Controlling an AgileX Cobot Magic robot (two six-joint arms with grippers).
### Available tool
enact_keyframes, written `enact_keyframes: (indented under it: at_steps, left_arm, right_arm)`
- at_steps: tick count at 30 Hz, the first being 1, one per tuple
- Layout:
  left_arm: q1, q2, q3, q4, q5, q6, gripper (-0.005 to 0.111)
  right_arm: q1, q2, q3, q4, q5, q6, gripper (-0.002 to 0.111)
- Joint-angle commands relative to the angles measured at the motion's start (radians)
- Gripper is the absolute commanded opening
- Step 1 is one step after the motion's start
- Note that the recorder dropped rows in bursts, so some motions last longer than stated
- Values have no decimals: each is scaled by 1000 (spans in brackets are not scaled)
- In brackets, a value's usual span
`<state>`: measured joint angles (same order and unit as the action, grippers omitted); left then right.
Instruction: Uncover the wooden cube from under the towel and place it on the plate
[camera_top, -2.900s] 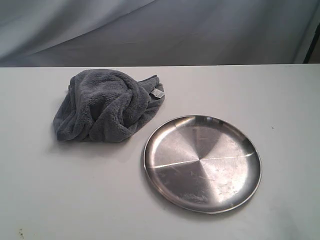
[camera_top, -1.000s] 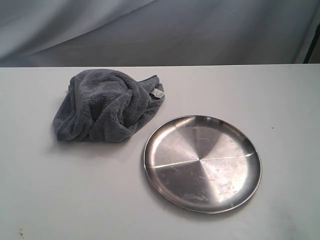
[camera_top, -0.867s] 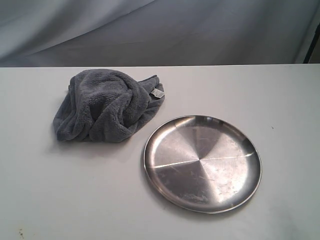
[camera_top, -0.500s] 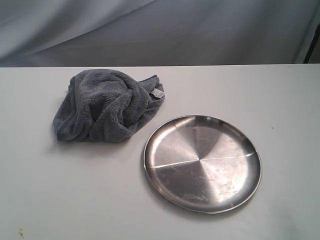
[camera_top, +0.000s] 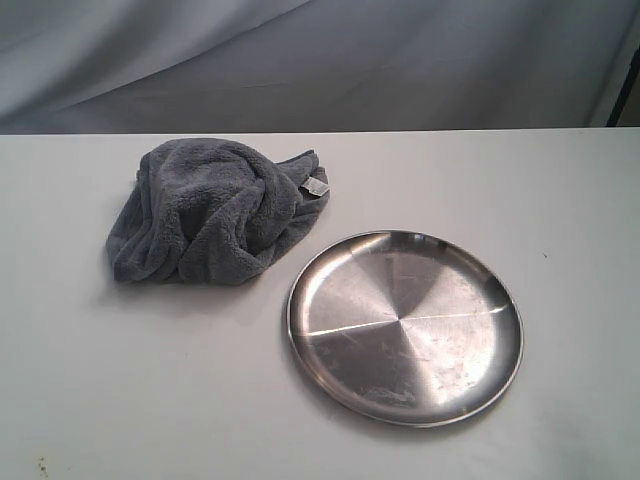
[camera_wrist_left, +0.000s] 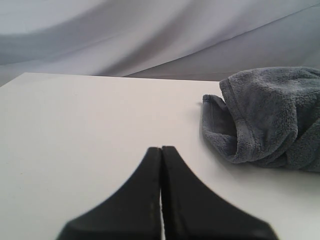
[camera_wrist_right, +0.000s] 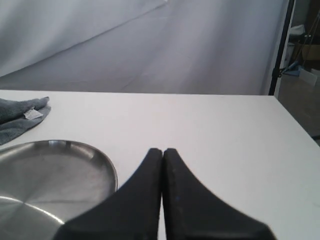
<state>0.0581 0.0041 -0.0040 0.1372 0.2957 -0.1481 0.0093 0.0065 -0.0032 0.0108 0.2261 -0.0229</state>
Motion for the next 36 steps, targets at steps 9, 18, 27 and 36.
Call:
enact_keyframes:
  at_steps: [9,18,27,36]
  left_arm:
    - [1,-4,4,0,-7,-4,0]
    - [1,-4,4,0,-7,-4,0]
    - [1,-4,4,0,-7,-4,0]
    - [1,-4,4,0,-7,-4,0]
  right_arm:
    - [2,-7,3,-11,-90,2,0]
    - [2,-7,3,-11,-297,2,0]
    - [2,-7,3,102,-563,2,0]
    - [2,-7,3,131,-731,5,0]
